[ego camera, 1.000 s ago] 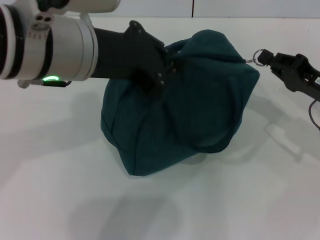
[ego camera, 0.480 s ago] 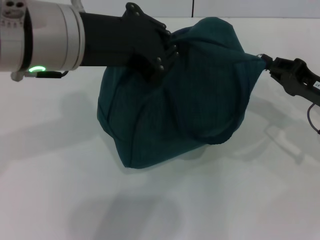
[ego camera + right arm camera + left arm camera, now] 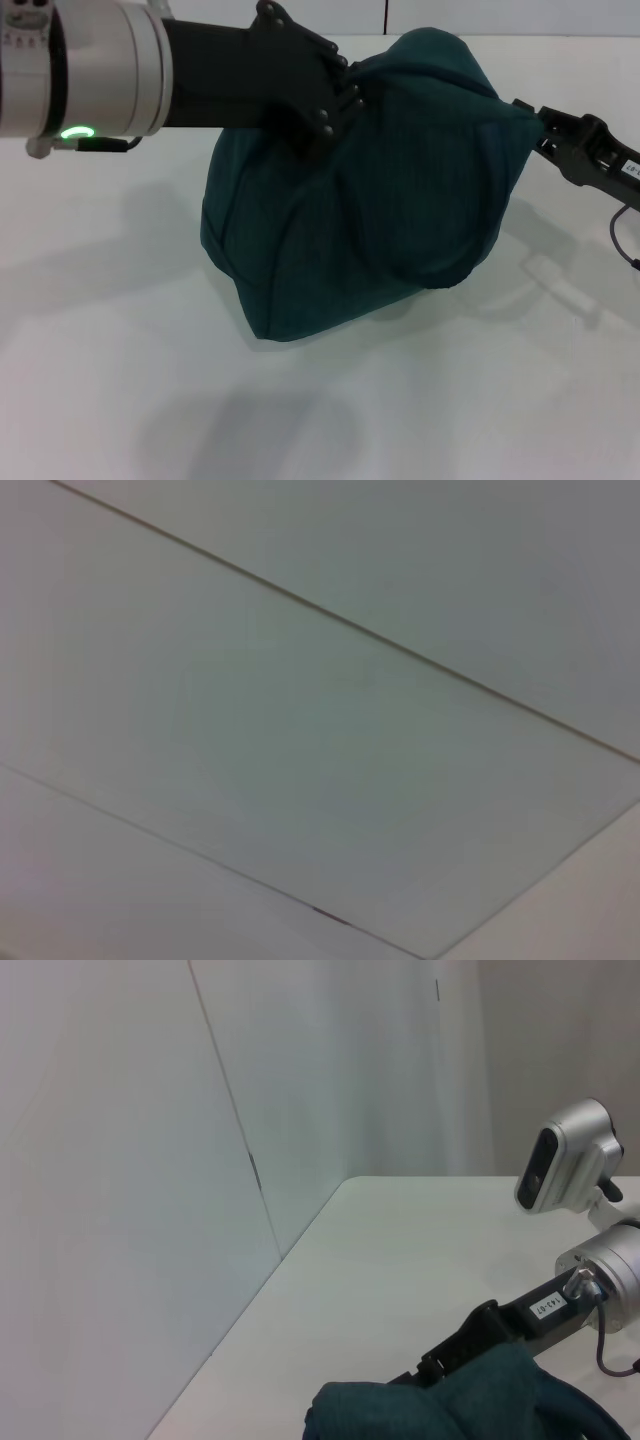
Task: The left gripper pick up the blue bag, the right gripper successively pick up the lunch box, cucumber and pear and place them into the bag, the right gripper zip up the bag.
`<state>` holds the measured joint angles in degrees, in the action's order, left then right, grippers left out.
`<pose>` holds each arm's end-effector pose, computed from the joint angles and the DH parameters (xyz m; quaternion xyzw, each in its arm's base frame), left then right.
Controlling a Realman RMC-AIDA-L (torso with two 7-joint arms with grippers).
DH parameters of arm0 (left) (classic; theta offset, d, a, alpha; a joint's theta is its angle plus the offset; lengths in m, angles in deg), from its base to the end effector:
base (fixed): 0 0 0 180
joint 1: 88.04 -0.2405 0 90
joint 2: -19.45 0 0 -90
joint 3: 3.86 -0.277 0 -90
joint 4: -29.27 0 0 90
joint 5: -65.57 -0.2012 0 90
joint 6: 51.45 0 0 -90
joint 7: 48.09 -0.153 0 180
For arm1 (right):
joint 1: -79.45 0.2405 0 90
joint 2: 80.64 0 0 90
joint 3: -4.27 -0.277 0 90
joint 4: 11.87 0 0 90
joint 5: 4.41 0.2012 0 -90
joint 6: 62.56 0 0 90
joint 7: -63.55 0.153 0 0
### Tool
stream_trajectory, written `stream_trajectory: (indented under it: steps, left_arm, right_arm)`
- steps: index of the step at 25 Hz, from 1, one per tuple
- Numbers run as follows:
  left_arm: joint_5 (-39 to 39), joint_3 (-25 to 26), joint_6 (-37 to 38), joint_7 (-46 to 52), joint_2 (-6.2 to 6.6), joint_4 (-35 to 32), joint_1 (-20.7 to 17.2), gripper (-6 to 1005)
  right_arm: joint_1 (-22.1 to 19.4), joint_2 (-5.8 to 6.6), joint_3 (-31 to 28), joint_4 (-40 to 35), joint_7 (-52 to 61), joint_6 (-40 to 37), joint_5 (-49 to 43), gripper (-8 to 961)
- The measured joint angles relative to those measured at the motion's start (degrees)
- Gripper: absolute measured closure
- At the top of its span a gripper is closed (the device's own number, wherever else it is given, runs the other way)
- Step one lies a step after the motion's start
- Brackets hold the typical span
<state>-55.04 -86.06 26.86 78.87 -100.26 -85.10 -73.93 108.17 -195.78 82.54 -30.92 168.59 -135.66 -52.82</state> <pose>-0.1026 0.2921 0.0339 -0.9642 -0.0417 -0.1067 0.2391 0.2605 0.3602 -0.0277 -0.6830 0.5487 0.4742 0.0874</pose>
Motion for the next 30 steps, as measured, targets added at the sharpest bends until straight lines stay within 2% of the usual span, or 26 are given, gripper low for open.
stream_trajectory:
  steps: [1, 6, 15, 20, 26, 30]
  left_arm:
    - [0.0, 0.0, 0.0, 0.0, 0.0, 0.1, 0.2, 914]
    - [0.0, -0.1, -0.3, 0.1, 0.01, 1.3, 1.0, 910]
    - [0.2, -1.9, -5.4, 0.1, -0.05, 6.0, 1.6, 902]
    - [0.3, -5.4, -10.1, -0.2, -0.08, 9.4, 1.7, 897]
    - [0.4, -8.4, -15.5, -0.9, -0.09, 14.4, 1.7, 892]
    - [0.5, -10.2, -20.3, -2.2, -0.08, 18.6, 1.7, 889]
  right_arm:
    - [0.0, 0.01, 0.0, 0.0, 0.0, -0.1, 0.0, 885]
    - [-1.0, 0.53, -0.3, 0.0, -0.6, -0.8, 0.2, 743]
    - [-5.3, 3.82, -7.7, -0.1, -2.5, -6.2, 0.0, 456]
    - [-7.1, 5.06, -11.2, -0.1, -3.1, -8.7, 0.0, 214]
    - [-7.7, 5.44, -12.1, -0.2, -3.5, -10.5, 0.1, 101]
    - [-7.9, 5.35, -13.1, -0.3, -3.6, -11.3, 0.0, 106]
